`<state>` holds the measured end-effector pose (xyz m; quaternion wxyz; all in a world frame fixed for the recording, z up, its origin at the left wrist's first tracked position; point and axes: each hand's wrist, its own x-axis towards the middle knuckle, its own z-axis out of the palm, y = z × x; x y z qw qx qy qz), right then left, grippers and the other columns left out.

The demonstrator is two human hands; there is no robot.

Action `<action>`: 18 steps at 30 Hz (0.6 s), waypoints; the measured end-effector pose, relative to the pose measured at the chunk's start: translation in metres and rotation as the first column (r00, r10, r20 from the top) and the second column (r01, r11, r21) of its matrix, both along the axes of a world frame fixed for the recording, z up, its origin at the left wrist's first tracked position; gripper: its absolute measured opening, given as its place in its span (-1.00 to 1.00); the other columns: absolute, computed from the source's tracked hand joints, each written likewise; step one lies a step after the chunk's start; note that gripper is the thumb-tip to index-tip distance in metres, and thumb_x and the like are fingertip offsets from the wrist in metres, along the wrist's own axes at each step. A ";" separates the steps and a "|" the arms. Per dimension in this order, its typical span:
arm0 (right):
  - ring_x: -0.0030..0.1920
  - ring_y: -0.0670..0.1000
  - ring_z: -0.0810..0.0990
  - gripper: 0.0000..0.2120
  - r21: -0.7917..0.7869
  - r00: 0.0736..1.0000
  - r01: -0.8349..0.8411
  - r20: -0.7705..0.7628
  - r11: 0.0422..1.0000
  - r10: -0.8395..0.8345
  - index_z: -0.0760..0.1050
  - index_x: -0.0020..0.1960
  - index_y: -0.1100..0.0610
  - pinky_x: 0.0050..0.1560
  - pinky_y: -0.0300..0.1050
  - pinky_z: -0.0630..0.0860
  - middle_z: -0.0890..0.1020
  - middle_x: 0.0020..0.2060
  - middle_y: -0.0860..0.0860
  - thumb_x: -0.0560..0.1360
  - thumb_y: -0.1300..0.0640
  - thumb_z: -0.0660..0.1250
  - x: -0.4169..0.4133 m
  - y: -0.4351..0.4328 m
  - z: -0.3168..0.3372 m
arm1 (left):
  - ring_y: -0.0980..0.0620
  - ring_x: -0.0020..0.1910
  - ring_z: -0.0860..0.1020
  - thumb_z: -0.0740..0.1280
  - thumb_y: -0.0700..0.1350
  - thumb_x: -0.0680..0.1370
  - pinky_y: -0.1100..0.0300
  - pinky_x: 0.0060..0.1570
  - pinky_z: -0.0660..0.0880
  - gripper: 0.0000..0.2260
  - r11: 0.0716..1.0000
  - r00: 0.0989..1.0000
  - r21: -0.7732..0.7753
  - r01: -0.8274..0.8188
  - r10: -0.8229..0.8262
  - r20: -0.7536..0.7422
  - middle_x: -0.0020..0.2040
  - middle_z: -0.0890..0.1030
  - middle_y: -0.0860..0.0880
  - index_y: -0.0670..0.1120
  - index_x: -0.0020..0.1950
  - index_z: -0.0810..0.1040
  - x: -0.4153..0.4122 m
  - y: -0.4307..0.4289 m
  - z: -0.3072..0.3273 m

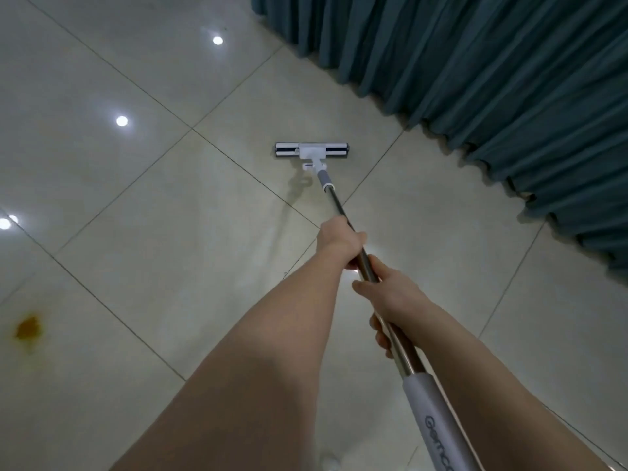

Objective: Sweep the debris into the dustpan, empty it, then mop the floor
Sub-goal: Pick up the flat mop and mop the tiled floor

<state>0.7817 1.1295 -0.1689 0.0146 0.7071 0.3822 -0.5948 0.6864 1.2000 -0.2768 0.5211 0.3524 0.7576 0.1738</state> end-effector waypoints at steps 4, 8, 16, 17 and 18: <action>-0.49 0.06 0.49 -0.56 0.019 1.000 0.004 -0.031 1.000 -0.003 0.27 0.42 -0.20 -0.56 -0.18 0.48 0.48 -0.27 0.17 0.61 0.14 0.18 -0.049 0.085 -0.034 | -0.14 -0.17 0.62 0.39 -0.09 0.43 0.03 -0.34 0.63 -0.82 1.000 0.999 -0.015 -0.014 0.014 -0.042 -0.08 0.61 -0.12 -0.12 -0.01 0.57 -0.048 0.089 -0.025; -0.40 0.11 0.53 -0.54 0.034 0.999 -0.014 -0.028 0.999 0.015 0.24 0.44 -0.14 -0.57 -0.16 0.49 0.49 -0.15 0.18 0.60 0.19 0.15 -0.108 0.149 -0.072 | -0.15 -0.15 0.64 0.37 -0.07 0.40 -0.03 -0.29 0.64 -0.77 0.999 0.997 -0.037 0.015 -0.017 -0.072 -0.05 0.65 -0.15 -0.08 0.03 0.59 -0.101 0.155 -0.053; -0.37 0.10 0.52 -0.49 0.021 0.998 -0.057 -0.027 0.998 0.058 0.22 0.44 -0.15 -0.61 -0.15 0.48 0.49 -0.04 0.17 0.59 0.27 0.16 -0.152 0.196 -0.088 | -0.13 -0.20 0.63 0.35 -0.12 0.47 0.10 -0.42 0.59 -0.77 0.997 0.998 -0.067 -0.024 0.027 0.048 0.01 0.63 -0.18 -0.06 0.12 0.55 -0.144 0.199 -0.057; -0.38 0.10 0.53 -0.48 0.025 0.997 -0.070 -0.013 0.997 0.070 0.21 0.44 -0.17 -0.60 -0.16 0.48 0.49 -0.07 0.18 0.59 0.25 0.16 -0.144 0.188 -0.085 | -0.14 -0.18 0.63 0.35 -0.11 0.47 0.09 -0.43 0.60 -0.77 0.998 0.999 -0.067 -0.018 0.021 0.041 0.01 0.62 -0.18 -0.07 0.11 0.54 -0.137 0.191 -0.057; -0.38 0.10 0.53 -0.47 0.030 0.997 -0.079 -0.001 0.996 0.079 0.20 0.45 -0.18 -0.59 -0.17 0.49 0.50 -0.10 0.19 0.59 0.24 0.16 -0.134 0.178 -0.082 | -0.14 -0.16 0.63 0.34 -0.11 0.47 0.07 -0.43 0.61 -0.77 0.998 0.999 -0.064 -0.018 0.020 0.031 0.01 0.61 -0.17 -0.08 0.11 0.54 -0.127 0.181 -0.056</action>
